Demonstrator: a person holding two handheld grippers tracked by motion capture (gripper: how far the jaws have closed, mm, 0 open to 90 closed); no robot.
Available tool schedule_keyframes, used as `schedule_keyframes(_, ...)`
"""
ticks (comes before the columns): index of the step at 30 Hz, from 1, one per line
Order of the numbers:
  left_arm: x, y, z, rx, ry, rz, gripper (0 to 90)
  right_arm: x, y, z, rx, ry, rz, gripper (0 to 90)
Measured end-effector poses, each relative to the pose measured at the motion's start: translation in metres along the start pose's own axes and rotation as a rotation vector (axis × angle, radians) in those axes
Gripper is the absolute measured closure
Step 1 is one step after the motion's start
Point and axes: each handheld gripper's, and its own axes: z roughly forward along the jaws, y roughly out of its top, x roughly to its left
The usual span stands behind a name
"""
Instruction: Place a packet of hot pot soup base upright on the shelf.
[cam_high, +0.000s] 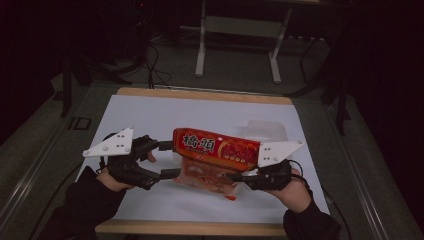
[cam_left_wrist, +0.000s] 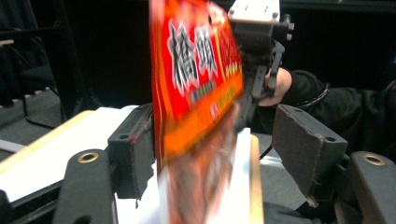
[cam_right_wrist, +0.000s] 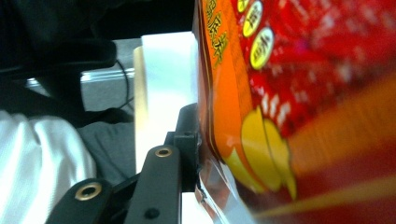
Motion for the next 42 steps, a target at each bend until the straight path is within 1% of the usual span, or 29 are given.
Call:
schedule_keyframes(1,0.001,-0.004,-0.002,0.001,0.005,-0.007,21.1,-0.001,0.004,-0.007,0.006,-0.023,0.013,71.4)
schedule_keyframes(2,0.002,-0.009,-0.003,0.003,0.020,-0.013,14.7,-0.005,0.007,-0.013,-0.003,-0.045,0.038,71.4)
schedule_keyframes(3,0.003,-0.014,-0.004,0.005,0.040,-0.020,13.6,-0.006,0.009,-0.017,-0.004,-0.064,0.044,71.3)
schedule_keyframes(4,0.004,-0.019,-0.005,0.004,0.054,-0.023,13.6,-0.006,0.009,-0.017,-0.004,-0.064,0.044,71.3)
schedule_keyframes(5,0.004,-0.019,-0.005,0.004,0.054,-0.023,10.5,-0.006,0.009,-0.017,-0.004,-0.064,0.044,71.3)
schedule_keyframes(6,0.005,-0.034,-0.006,0.035,0.111,-0.014,10.5,-0.008,0.010,-0.021,-0.007,-0.085,0.053,71.3)
schedule_keyframes(7,0.006,-0.039,-0.005,0.040,0.117,-0.019,4.3,-0.013,0.014,-0.035,-0.022,-0.156,0.076,71.3)
schedule_keyframes(9,0.009,-0.048,-0.006,0.047,0.123,-0.026,3.8,-0.015,0.016,-0.044,-0.039,-0.196,0.092,71.3)
schedule_keyframes(10,0.010,-0.053,-0.006,0.042,0.131,-0.029,3.8,-0.016,0.017,-0.051,-0.050,-0.225,0.095,71.3)
schedule_keyframes(12,0.013,-0.063,-0.006,0.038,0.153,-0.036,3.8,-0.018,0.020,-0.062,-0.062,-0.265,0.109,71.3)
schedule_keyframes(14,0.016,-0.073,-0.006,0.043,0.181,-0.043,3.8,-0.019,0.022,-0.073,-0.067,-0.301,0.115,71.3)
schedule_keyframes(15,0.017,-0.077,-0.006,0.046,0.190,-0.044,3.8,-0.021,0.022,-0.079,-0.072,-0.318,0.126,71.3)
schedule_keyframes(16,0.018,-0.083,-0.006,0.046,0.203,-0.056,3.8,-0.022,0.022,-0.083,-0.078,-0.332,0.130,71.3)
schedule_keyframes(17,0.020,-0.088,-0.006,0.054,0.212,-0.059,3.8,-0.024,0.022,-0.088,-0.080,-0.356,0.135,71.3)
schedule_keyframes(19,0.020,-0.097,-0.005,0.059,0.235,-0.063,3.9,-0.027,0.020,-0.096,-0.082,-0.388,0.153,71.3)
schedule_keyframes(20,0.021,-0.101,-0.005,0.064,0.239,-0.068,3.8,-0.028,0.019,-0.100,-0.083,-0.403,0.158,71.3)
schedule_keyframes(21,0.022,-0.105,-0.005,0.068,0.236,-0.080,3.9,-0.030,0.018,-0.104,-0.084,-0.417,0.160,71.3)
schedule_keyframes(22,0.023,-0.111,-0.005,0.074,0.242,-0.093,3.9,-0.032,0.016,-0.108,-0.087,-0.428,0.173,71.3)
schedule_keyframes(23,0.024,-0.115,-0.006,0.064,0.251,-0.097,3.9,-0.035,0.014,-0.112,-0.090,-0.440,0.192,71.3)
schedule_keyframes(26,0.026,-0.124,-0.008,0.061,0.272,-0.122,4.4,-0.039,0.006,-0.121,-0.097,-0.483,0.217,71.3)
schedule_keyframes(27,0.026,-0.125,-0.008,0.062,0.275,-0.126,4.4,-0.040,0.004,-0.123,-0.091,-0.497,0.216,71.3)
schedule_keyframes(31,0.026,-0.129,-0.009,0.061,0.280,-0.129,4.4,-0.046,-0.008,-0.130,-0.090,-0.520,0.256,71.3)
schedule_keyframes(32,0.025,-0.129,-0.009,0.056,0.279,-0.129,4.4,-0.048,-0.013,-0.130,-0.092,-0.528,0.263,71.3)
schedule_keyframes(34,0.026,-0.131,-0.008,0.067,0.269,-0.139,4.7,-0.049,-0.020,-0.130,-0.084,-0.540,0.268,71.3)
schedule_keyframes(35,0.026,-0.131,-0.008,0.065,0.270,-0.138,4.7,-0.051,-0.024,-0.129,-0.083,-0.542,0.275,71.3)
schedule_keyframes(39,0.025,-0.133,-0.008,0.067,0.273,-0.145,4.5,-0.056,-0.039,-0.125,-0.084,-0.529,0.296,71.3)
schedule_keyframes(42,0.026,-0.135,-0.008,0.065,0.280,-0.145,4.5,-0.061,-0.048,-0.120,-0.071,-0.518,0.311,71.3)
